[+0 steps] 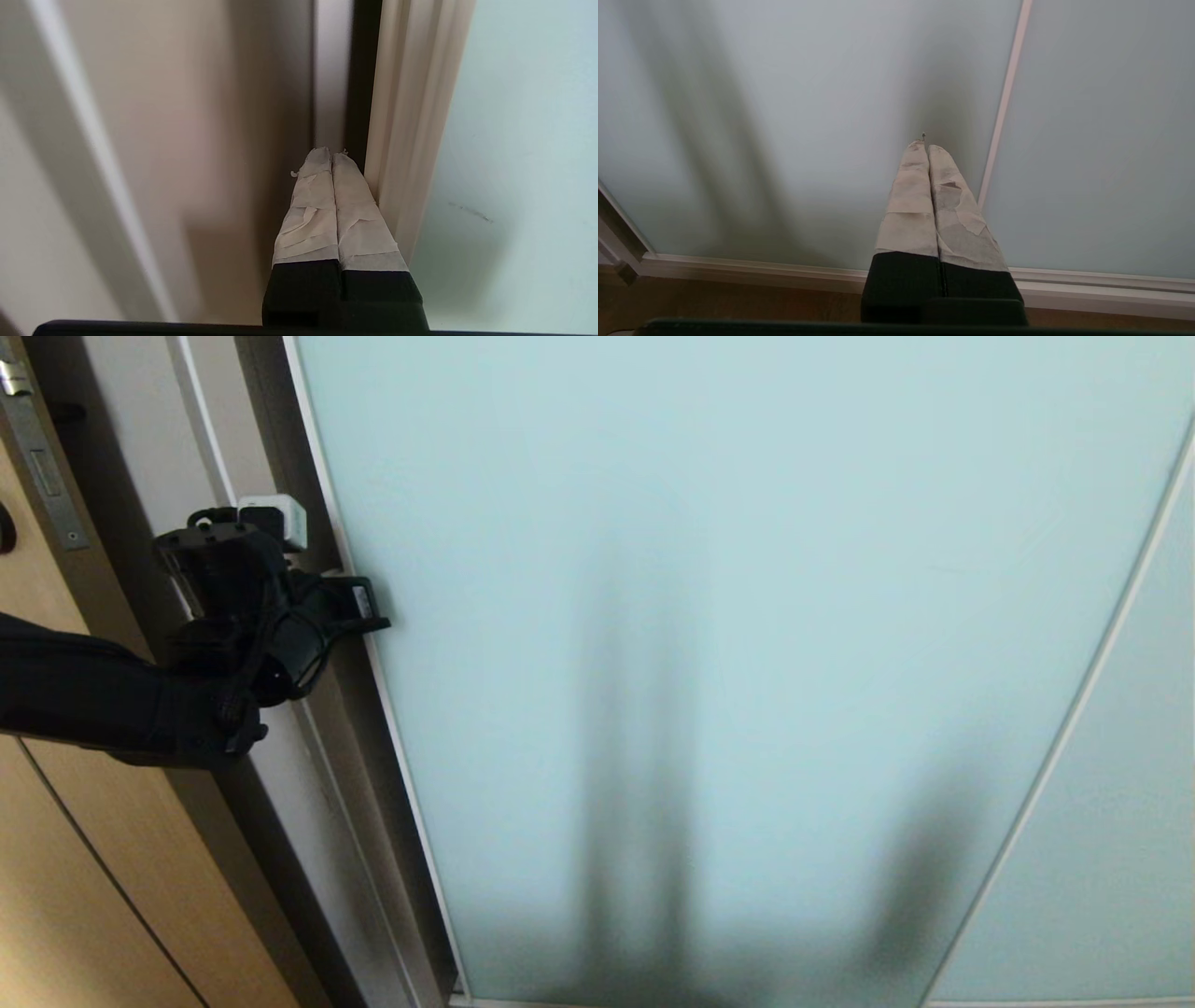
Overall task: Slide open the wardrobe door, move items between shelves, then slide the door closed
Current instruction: Open the door
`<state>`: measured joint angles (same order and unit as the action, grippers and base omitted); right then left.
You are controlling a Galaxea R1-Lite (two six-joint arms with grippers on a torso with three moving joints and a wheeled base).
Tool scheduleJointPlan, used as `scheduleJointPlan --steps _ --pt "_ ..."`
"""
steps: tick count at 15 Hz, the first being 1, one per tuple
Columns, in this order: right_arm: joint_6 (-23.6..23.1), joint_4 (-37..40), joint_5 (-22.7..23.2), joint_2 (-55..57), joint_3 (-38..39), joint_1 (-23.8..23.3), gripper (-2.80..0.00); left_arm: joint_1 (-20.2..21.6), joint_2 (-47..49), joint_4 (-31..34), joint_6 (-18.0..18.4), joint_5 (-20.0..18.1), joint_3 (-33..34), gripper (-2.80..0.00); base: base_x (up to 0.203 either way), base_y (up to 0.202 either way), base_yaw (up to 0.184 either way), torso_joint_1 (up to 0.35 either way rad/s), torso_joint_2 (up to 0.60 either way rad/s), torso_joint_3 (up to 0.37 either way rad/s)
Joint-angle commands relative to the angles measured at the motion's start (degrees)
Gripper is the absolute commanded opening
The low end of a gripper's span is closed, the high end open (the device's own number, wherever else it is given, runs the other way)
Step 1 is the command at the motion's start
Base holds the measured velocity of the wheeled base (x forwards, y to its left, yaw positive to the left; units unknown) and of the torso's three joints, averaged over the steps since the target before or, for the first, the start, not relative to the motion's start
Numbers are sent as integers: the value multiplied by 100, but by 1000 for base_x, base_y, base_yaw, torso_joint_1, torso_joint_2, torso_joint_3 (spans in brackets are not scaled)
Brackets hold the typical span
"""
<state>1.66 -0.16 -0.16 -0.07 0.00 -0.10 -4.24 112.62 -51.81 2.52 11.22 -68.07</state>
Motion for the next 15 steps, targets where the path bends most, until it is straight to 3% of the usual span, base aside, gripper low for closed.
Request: scheduleJointPlan --steps 1,15 --pt "1 -2 -2 7 9 1 -280 -182 102 -21 -6 -31 2 -280 0 0 0 0 0 0" --pt "1 5 -2 7 9 1 -280 -1418 1106 -400 -16 3 -573 -280 0 0 0 0 0 0"
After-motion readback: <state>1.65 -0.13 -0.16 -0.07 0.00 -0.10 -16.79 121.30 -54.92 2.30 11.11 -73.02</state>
